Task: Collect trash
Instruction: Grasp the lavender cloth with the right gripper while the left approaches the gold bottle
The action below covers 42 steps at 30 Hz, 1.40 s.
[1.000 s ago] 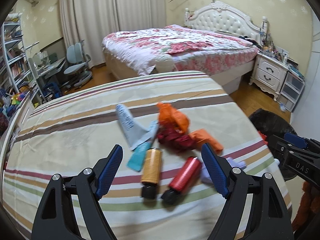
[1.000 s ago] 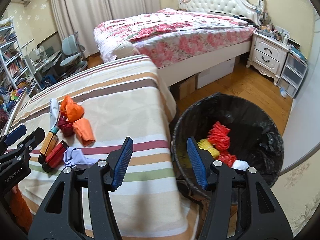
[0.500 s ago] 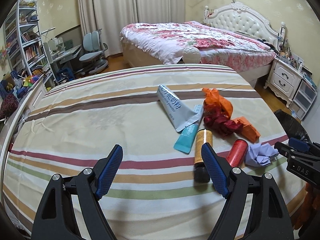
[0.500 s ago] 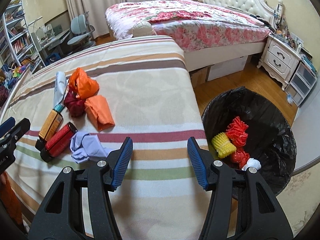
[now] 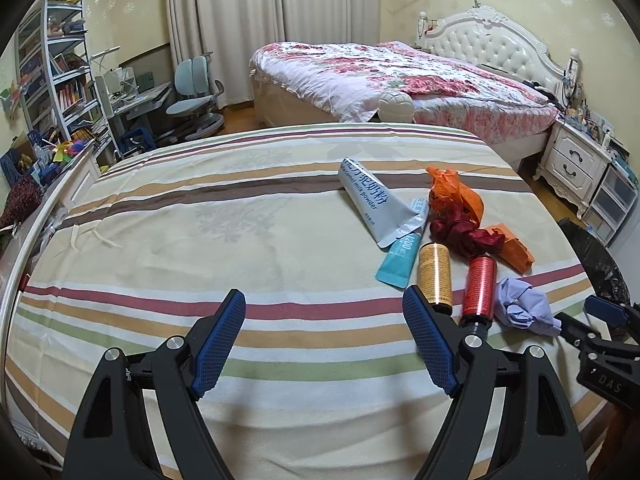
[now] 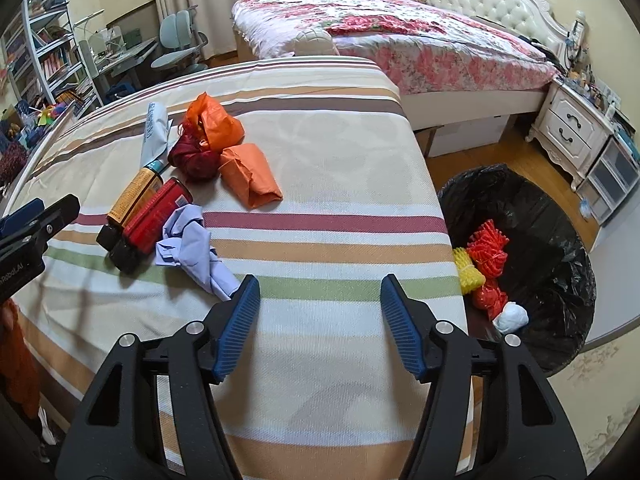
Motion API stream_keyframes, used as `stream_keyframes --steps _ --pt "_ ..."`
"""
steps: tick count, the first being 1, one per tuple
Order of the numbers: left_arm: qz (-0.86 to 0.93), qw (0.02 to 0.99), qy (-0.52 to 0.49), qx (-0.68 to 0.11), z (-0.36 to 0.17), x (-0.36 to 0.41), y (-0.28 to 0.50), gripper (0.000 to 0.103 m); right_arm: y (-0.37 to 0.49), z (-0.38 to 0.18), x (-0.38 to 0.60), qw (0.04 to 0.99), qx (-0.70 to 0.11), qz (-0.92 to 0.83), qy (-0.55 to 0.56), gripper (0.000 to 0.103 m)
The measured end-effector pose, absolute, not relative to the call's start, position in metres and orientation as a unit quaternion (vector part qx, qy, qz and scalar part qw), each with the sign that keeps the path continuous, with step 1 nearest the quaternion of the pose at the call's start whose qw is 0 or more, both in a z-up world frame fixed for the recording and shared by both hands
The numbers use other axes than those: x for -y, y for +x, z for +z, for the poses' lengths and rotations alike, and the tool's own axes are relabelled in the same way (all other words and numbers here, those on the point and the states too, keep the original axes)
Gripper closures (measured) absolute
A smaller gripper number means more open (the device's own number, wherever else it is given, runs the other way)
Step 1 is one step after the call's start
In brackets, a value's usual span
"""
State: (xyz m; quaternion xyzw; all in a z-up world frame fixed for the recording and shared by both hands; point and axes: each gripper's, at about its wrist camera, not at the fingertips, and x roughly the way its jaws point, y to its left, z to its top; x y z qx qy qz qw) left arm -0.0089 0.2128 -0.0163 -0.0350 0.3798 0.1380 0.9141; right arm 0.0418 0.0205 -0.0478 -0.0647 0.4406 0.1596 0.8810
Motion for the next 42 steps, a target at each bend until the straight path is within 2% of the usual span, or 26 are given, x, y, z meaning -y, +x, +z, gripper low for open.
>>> stream_keyframes --steps 7,28,32,36,42 --pt "0.154 0.912 -0.04 -0.377 -0.015 -0.224 -0.015 0.025 0.039 -0.035 -0.031 0.885 -0.424 0.18 -0.061 0.042" --pt "0.155 0.908 -0.046 -0.387 -0.025 -0.229 -0.017 0.025 0.044 -0.049 -0.09 0.868 -0.429 0.238 -0.08 0.043" --pt "0.154 0.907 -0.048 -0.388 -0.025 -0.23 -0.018 0.025 0.043 -0.05 -0.093 0.871 -0.424 0.232 -0.089 0.05" --pt "0.149 0.909 -0.046 -0.387 -0.024 -0.227 -0.018 0.025 0.045 -0.05 -0.085 0.874 -0.424 0.224 -0.077 0.067" --pt "0.136 0.911 -0.046 -0.386 -0.022 -0.218 -0.014 0.025 0.045 -0.049 -0.069 0.88 -0.423 0.204 -0.073 0.067"
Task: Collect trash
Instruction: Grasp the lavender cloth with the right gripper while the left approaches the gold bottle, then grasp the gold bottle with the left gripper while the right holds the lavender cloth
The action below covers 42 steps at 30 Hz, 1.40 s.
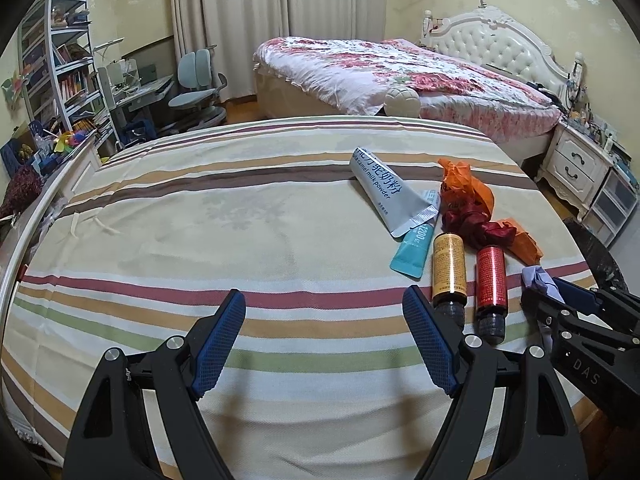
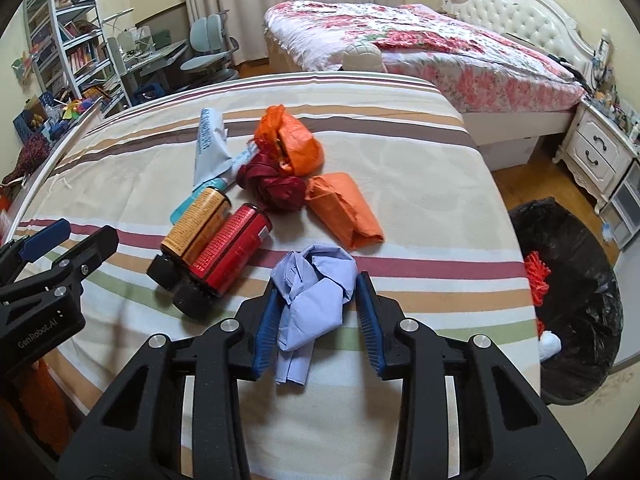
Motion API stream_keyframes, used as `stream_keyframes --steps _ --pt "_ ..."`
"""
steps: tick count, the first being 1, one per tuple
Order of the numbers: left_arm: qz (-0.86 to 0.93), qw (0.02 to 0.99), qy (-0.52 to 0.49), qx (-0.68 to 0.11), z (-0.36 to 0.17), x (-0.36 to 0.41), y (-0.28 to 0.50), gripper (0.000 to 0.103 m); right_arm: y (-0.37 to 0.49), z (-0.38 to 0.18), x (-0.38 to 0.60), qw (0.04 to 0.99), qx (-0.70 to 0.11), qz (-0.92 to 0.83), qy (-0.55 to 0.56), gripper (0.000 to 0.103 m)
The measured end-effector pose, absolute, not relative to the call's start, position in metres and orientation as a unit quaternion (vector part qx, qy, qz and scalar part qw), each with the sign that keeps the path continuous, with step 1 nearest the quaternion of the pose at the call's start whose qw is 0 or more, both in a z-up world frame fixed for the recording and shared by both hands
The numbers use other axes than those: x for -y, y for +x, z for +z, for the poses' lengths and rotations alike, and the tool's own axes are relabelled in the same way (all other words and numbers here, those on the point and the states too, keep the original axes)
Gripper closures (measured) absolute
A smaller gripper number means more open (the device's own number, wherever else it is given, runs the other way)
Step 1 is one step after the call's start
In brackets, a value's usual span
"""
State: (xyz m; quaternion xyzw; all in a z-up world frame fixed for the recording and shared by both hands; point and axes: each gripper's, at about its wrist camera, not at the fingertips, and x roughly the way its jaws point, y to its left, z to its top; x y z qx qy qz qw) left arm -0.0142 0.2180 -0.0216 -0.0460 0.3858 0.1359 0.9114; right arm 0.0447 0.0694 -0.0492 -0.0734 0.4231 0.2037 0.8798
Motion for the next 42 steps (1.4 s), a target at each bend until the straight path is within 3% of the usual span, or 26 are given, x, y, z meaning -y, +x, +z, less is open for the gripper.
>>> stream_keyframes --steps 18,23,28,31,42 --pt "0.089 0.914 -0.025 -0.394 -0.025 -0.181 0.018 0.025 0.061 -0.053 -0.025 0.89 -0.424 0.165 -0.043 0.067" --pt "0.082 0.907 -0.023 -0.411 -0.033 -0.179 0.027 0.047 0.063 -0.053 -0.025 0.891 -0.42 0.167 -0.043 0.067" --pt "0.067 0.904 -0.015 -0.422 -0.04 -0.176 0.026 0.062 0.063 -0.053 -0.023 0.891 -0.419 0.171 -0.039 0.067" --pt "0.056 0.904 -0.015 -0.424 -0.041 -0.175 0.023 0.077 0.063 -0.053 -0.021 0.891 -0.419 0.173 -0.036 0.067" --pt "0.053 0.908 -0.028 -0.414 -0.037 -0.175 0.009 0.078 0.062 -0.053 -0.018 0.892 -0.419 0.17 -0.031 0.067"
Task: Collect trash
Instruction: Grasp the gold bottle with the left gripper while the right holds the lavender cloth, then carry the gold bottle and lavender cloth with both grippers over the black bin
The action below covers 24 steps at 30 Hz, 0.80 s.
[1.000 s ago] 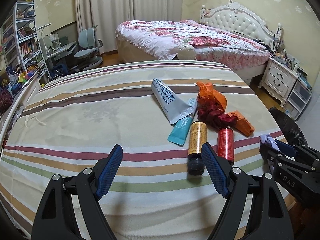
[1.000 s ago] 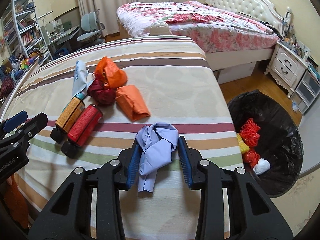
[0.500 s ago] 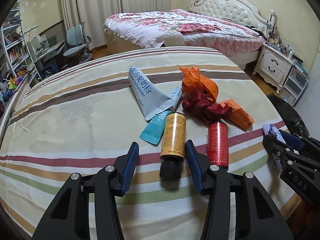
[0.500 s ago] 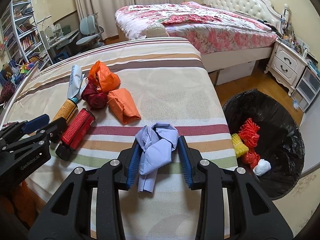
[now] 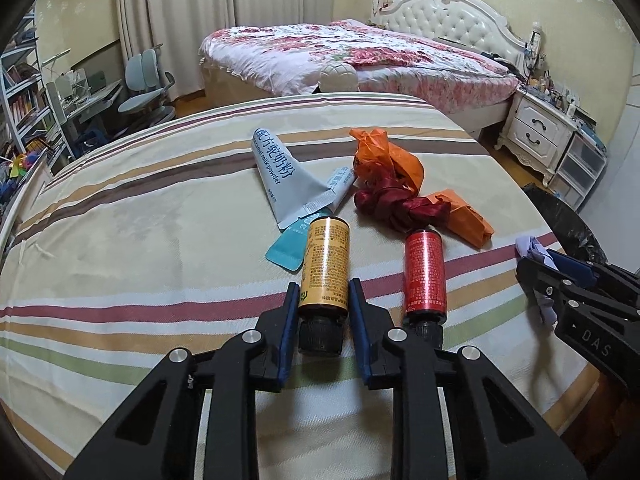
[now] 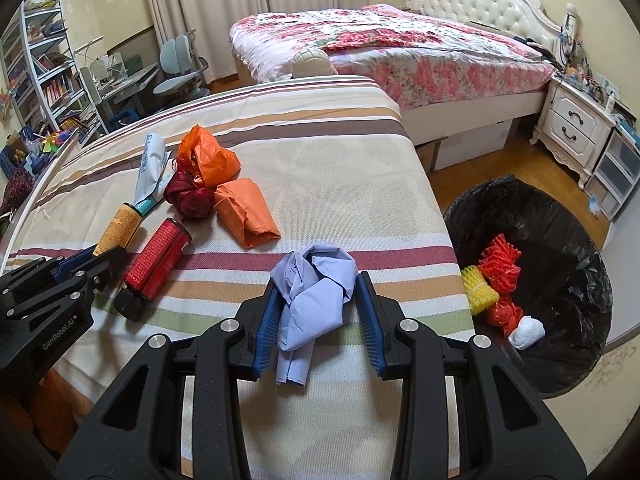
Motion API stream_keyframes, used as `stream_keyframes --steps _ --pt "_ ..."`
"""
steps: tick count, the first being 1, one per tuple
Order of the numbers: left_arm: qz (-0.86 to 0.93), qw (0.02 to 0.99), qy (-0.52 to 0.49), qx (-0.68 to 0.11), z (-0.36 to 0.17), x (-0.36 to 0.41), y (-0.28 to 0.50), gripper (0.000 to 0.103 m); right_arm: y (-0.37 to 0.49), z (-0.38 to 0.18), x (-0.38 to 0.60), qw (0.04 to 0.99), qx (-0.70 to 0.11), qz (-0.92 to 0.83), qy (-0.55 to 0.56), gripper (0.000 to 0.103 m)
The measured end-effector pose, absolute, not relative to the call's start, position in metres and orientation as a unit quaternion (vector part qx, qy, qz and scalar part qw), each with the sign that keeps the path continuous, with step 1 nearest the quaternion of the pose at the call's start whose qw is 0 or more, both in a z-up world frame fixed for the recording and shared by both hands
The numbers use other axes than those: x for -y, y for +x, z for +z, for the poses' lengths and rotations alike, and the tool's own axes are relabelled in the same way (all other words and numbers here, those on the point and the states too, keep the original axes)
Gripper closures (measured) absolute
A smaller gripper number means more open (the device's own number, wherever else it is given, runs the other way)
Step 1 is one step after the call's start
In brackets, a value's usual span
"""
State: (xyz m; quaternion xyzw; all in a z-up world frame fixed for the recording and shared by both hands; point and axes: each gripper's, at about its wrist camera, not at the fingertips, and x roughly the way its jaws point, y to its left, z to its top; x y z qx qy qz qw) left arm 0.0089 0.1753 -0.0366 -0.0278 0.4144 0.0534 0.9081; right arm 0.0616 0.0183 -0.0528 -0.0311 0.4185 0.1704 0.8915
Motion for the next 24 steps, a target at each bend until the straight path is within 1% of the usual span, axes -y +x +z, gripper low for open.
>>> stream_keyframes --steps 13,24 --pt "0.038 0.921 -0.033 -0.386 -0.012 -0.166 -0.003 0.077 0.059 -0.033 0.008 0.905 -0.4 0.144 -0.014 0.067" --pt "-0.019 0.935 -0.02 -0.354 0.01 -0.116 0.014 0.077 0.073 -0.015 0.07 0.923 -0.378 0.072 0.005 0.067"
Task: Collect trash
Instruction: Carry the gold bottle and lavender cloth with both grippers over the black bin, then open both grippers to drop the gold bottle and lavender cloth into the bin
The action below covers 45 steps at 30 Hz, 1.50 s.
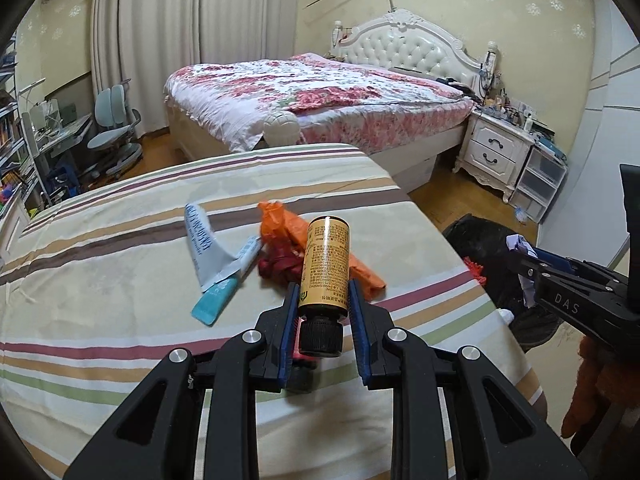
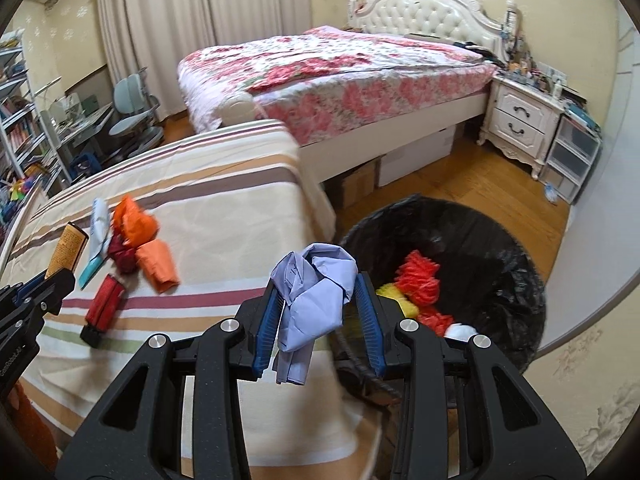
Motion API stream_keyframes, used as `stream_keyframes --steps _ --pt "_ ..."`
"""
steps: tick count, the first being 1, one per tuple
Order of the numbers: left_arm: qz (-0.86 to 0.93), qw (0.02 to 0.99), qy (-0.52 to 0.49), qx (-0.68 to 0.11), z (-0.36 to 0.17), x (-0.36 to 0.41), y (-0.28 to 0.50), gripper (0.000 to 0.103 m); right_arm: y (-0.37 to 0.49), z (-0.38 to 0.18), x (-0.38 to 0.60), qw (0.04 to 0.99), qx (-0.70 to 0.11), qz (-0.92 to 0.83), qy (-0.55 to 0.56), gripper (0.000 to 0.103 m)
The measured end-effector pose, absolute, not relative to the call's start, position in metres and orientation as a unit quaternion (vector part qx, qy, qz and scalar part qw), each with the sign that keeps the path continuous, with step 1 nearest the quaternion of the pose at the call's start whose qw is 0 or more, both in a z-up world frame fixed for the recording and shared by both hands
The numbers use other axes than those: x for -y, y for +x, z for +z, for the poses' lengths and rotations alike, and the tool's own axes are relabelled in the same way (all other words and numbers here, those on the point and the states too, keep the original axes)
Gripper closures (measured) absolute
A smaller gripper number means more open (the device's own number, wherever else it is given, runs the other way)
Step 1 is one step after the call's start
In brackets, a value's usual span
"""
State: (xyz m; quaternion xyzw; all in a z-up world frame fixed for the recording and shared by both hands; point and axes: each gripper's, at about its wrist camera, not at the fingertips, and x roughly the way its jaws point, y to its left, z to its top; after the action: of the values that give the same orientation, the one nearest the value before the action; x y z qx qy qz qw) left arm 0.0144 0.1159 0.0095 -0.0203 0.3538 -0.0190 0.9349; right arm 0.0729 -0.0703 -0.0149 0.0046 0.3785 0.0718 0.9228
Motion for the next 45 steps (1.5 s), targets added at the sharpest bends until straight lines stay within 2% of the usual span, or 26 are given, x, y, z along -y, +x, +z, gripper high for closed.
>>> stream_keyframes --steps 20,45 --pt "-0.1 0.932 0.023 -0.348 0.002 0.004 0.08 0.078 0.106 -0.023 0.156 0.926 -0.377 0.0 0.036 0.067" --pt "-0.105 0.922 0.064 -0.368 -0.025 0.048 0.121 0.077 0.127 -0.043 0.192 0.918 -0.391 -0.026 0.062 0.067"
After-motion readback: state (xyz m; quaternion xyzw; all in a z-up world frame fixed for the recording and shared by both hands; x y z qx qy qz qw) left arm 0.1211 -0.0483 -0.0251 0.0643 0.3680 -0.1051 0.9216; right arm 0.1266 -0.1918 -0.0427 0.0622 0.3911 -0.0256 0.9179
